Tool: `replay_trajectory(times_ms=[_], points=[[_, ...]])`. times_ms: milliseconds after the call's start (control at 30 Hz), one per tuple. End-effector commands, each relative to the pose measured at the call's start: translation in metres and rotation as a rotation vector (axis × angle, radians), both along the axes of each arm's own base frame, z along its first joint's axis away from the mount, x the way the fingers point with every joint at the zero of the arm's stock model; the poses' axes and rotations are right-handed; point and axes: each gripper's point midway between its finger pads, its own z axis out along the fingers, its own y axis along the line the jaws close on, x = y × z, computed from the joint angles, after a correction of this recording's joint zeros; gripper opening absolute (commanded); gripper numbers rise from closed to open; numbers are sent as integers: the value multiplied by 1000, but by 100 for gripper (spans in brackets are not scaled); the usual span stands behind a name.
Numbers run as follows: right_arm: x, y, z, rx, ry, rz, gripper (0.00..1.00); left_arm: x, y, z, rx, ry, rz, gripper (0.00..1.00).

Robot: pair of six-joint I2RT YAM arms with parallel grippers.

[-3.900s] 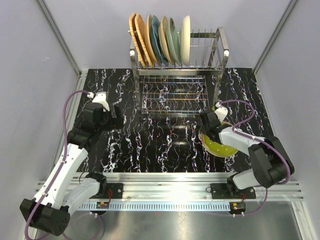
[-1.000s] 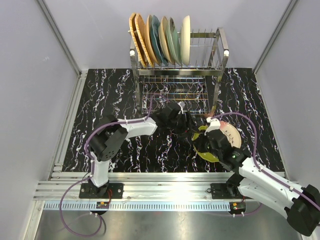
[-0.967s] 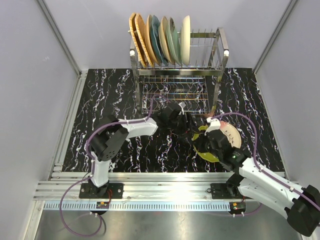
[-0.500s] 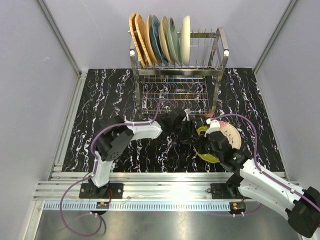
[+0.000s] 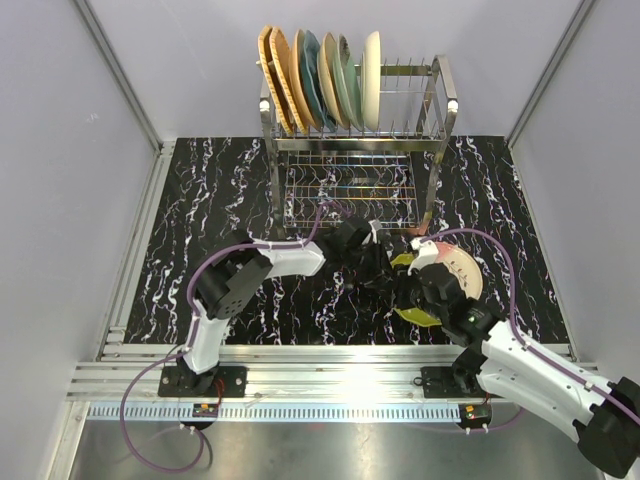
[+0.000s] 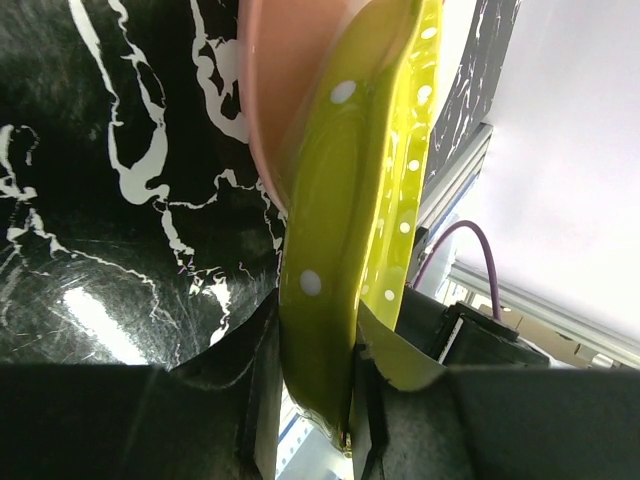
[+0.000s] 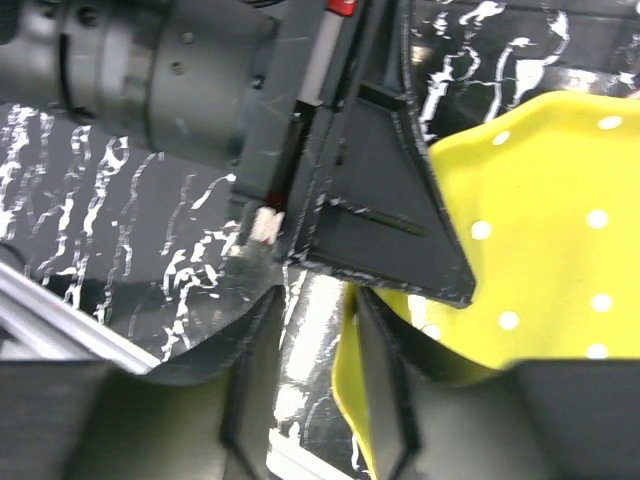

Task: Load the plates into the dish rack
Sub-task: Pass the plate from the right arm to the left

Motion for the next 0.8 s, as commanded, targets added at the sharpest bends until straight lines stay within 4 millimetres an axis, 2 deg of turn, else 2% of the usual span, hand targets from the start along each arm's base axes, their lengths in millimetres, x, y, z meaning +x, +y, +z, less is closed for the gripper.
replay_trajectory(times_ms=[0,133,267,467,500,633,667,700,767], points=[[0,21,35,91,-65,73,46,13,-6,35,-95,-60,-28,11],[-1,24,44,95,-72,90,51,19,1,46,-102,-88,-24,8],[-5,29,66,146,-113,120,58,21,4,62,-101,-157,-43,0],[-8,33,93,169,-149,153,62,20,15,80,-96,-233,-64,0],[-8,34,97,175,-156,160,62,18,18,80,-95,-239,-69,0],[-9,34,111,207,-189,163,66,18,35,99,-114,-295,-56,0],[-9,33,112,204,-198,166,69,19,41,98,-103,-315,-52,0],[-9,33,114,200,-205,167,70,17,46,107,-106,-337,-48,0],[-8,33,119,191,-220,172,72,15,54,108,-84,-357,-51,0]])
